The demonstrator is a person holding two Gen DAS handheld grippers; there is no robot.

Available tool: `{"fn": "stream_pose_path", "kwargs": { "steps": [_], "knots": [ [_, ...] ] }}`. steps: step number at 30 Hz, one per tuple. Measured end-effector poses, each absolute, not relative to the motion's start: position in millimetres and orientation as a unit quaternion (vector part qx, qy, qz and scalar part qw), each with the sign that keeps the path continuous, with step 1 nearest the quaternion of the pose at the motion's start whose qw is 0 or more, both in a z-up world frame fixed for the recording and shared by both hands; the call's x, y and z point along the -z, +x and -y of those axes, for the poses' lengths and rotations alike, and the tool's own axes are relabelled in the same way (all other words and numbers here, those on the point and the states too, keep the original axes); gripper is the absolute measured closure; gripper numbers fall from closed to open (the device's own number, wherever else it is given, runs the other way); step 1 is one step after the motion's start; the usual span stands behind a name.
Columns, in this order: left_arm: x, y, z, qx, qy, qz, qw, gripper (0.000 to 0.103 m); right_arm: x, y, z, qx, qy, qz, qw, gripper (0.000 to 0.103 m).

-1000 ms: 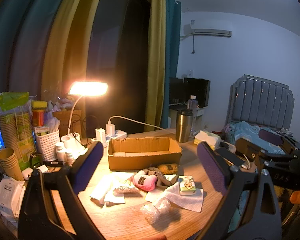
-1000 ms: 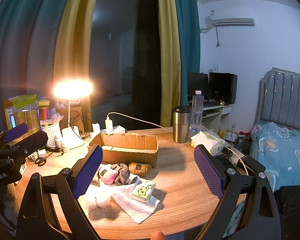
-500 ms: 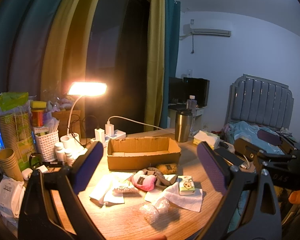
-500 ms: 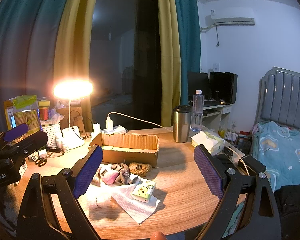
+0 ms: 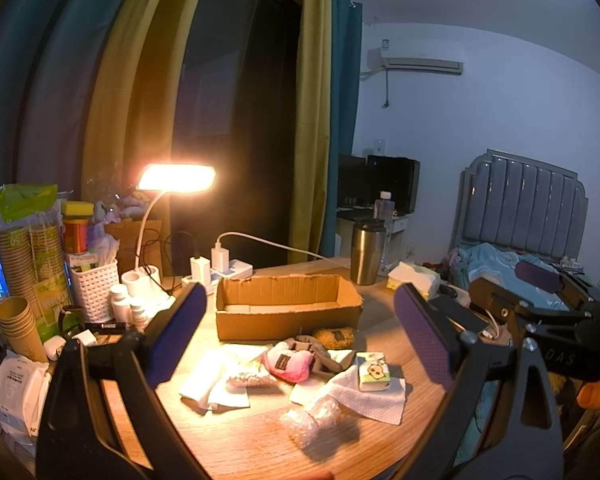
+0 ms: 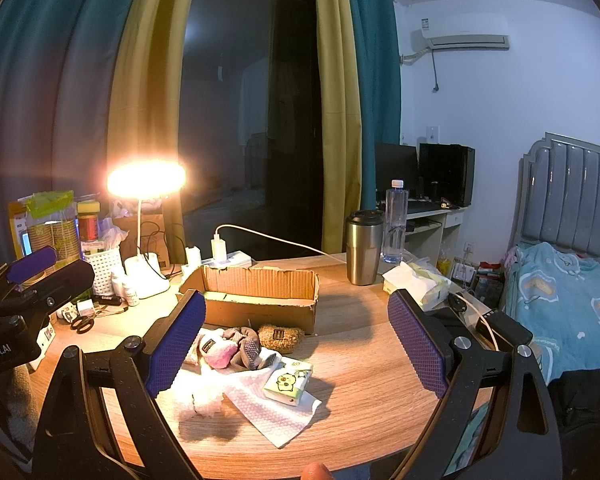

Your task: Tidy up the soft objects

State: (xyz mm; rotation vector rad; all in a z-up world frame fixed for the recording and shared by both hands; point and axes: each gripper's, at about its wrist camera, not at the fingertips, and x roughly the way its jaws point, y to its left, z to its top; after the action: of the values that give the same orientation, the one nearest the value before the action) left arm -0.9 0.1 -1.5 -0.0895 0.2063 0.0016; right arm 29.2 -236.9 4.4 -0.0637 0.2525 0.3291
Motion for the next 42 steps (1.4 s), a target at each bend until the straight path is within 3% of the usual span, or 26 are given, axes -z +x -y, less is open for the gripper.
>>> {"fn": "stream_pose_path", "kwargs": {
  "steps": [32,42],
  "knots": [
    [5.8,-0.3,3.3,-0.004,-0.042,-0.106,0.993,0.007,-2.6,23.4,226.5,-0.171,-0.028,-0.13,0.976,0.008],
    [51.5,34.8,-0.4,-0.008,-0.038,-0.189,0.981,0.007,29.9,59.2,236.3,-0.163,-0.023,-0.183,0.969,0.008]
  ]
}}
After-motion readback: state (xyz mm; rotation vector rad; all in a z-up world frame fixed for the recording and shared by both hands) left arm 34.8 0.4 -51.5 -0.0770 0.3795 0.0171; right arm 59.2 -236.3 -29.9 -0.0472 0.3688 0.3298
